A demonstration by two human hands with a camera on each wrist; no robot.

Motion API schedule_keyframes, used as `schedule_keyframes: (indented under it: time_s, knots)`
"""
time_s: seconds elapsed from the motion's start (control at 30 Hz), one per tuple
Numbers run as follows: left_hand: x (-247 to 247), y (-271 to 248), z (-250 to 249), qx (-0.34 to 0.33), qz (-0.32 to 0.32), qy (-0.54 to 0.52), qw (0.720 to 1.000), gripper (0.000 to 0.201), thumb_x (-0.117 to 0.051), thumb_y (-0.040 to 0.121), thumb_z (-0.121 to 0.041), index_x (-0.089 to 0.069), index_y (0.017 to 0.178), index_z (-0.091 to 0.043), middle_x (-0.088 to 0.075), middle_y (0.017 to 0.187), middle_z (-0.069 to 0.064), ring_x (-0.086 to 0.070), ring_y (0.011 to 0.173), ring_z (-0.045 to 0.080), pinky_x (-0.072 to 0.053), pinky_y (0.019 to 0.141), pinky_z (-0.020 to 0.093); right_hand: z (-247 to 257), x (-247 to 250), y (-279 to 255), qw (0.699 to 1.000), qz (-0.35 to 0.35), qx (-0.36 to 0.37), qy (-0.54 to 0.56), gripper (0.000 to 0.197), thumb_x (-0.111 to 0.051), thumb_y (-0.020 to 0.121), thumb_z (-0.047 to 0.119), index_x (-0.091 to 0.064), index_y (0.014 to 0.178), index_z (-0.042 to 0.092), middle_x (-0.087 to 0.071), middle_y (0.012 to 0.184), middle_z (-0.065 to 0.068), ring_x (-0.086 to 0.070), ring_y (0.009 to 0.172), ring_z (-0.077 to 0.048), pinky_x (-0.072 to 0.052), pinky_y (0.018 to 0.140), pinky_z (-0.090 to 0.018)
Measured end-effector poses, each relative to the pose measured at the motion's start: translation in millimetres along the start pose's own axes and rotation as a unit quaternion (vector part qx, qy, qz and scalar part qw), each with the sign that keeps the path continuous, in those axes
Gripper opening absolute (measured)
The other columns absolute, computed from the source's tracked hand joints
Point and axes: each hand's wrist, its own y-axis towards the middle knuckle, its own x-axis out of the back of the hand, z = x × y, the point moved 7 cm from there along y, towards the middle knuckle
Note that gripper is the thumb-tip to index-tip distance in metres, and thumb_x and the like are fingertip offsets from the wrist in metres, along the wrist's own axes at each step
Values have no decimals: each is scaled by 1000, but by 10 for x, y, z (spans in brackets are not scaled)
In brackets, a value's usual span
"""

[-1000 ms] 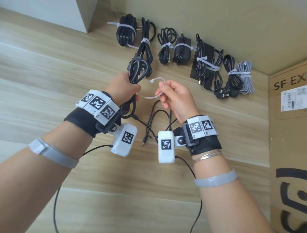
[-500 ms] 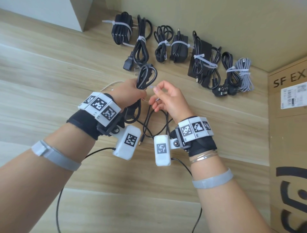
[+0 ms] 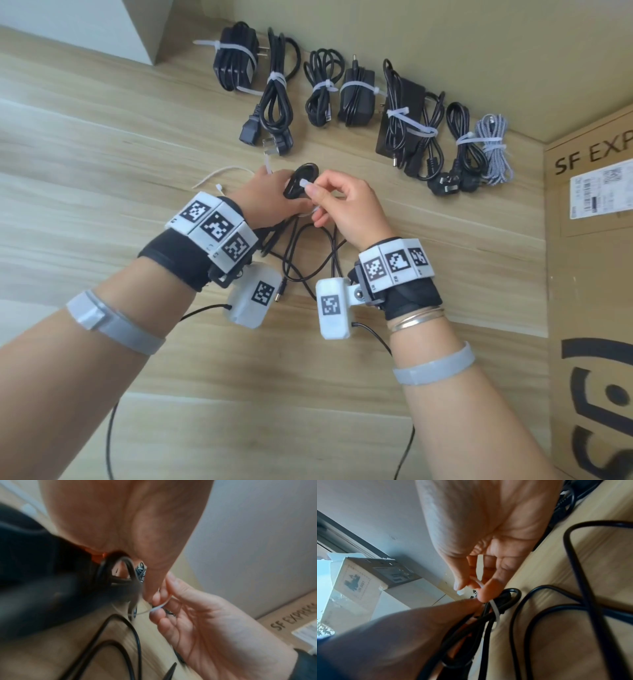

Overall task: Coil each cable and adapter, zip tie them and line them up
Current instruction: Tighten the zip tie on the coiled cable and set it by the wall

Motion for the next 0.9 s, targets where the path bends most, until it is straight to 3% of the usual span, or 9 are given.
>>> schedule_keyframes:
  time_s: [0.1, 0.17, 0.27, 0.43, 0.5, 0.57, 0.67, 0.77, 0.9]
  knots:
    - [87, -45, -84, -56, -9, 39, 998, 49, -38, 98, -28, -26, 144, -23, -39, 130, 20, -47, 112, 34, -38, 94, 36, -48, 2, -7, 1000, -1, -11, -22, 20, -59, 90, 26, -60, 72, 19, -56, 66, 8, -61, 54, -9, -58, 64, -32]
    - [146, -74, -144, -92, -12, 66, 994, 54, -35, 98, -11, -19, 146, -27, -42, 122, 17, -51, 94, 27, -37, 81, 29, -71, -3, -17, 999, 2, -19, -35, 18, -56, 92, 24, -62, 78, 16, -55, 65, 7, -59, 54, -9, -58, 63, -30]
    - [206, -106, -206, -115, -16, 103, 988, 76, -35, 88, 11, -13, 147, -32, -39, 94, 6, -38, 62, 10, -34, 69, 26, -94, -23, -18, 999, 7, -27, -38, 16, -50, 94, 18, -62, 84, 20, -55, 65, 6, -60, 56, -12, -58, 64, -28]
    - [226, -123, -245, -175, -97, 150, 968, 86, -41, 87, 8, 5, 146, -33, -56, 87, 11, -55, 60, 22, -52, 63, 38, -51, -43, -23, 999, 15, -12, -46, 14, -45, 96, 13, -59, 94, 16, -63, 67, -2, -62, 59, -14, -55, 62, -22]
    - [265, -140, -245, -185, -141, 119, 965, 76, -44, 90, 0, -2, 147, -26, -59, 88, 14, -58, 62, 26, -52, 64, 41, -39, -40, -33, 999, 19, -10, -42, 13, -43, 96, 12, -53, 90, 16, -65, 70, -5, -62, 59, -14, -54, 59, -21]
    - [282, -129, -224, -185, -138, 58, 971, 56, -45, 91, -4, -26, 141, -21, -57, 89, 11, -57, 71, 27, -47, 69, 37, -28, -30, -35, 999, 16, -7, -37, 18, -41, 97, 10, -48, 83, 20, -66, 71, -6, -63, 59, -15, -54, 59, -22]
    - [257, -101, -214, -215, -112, 37, 969, 20, -48, 94, -12, -62, 106, -6, -49, 92, 7, -50, 76, 21, -37, 74, 25, -34, -7, -34, 1000, 10, -2, -27, 24, -39, 97, 9, -42, 78, 24, -66, 72, -5, -65, 61, -18, -56, 61, -26]
    - [266, -100, -185, -240, -118, 6, 964, 23, -50, 94, -17, -67, 90, -2, -48, 87, 5, -48, 73, 19, -41, 76, 30, -52, -10, -40, 1000, 10, 2, -29, 19, -38, 97, 9, -42, 82, 20, -67, 73, -4, -66, 64, -19, -57, 65, -30]
    - [271, -94, -169, -256, -95, -14, 962, 27, -46, 96, -21, -62, 98, -1, -53, 80, 12, -53, 64, 18, -43, 72, 31, -68, -22, -46, 1000, 13, 3, -20, 10, -39, 97, 7, -42, 90, 13, -66, 72, -1, -66, 65, -19, -58, 67, -32]
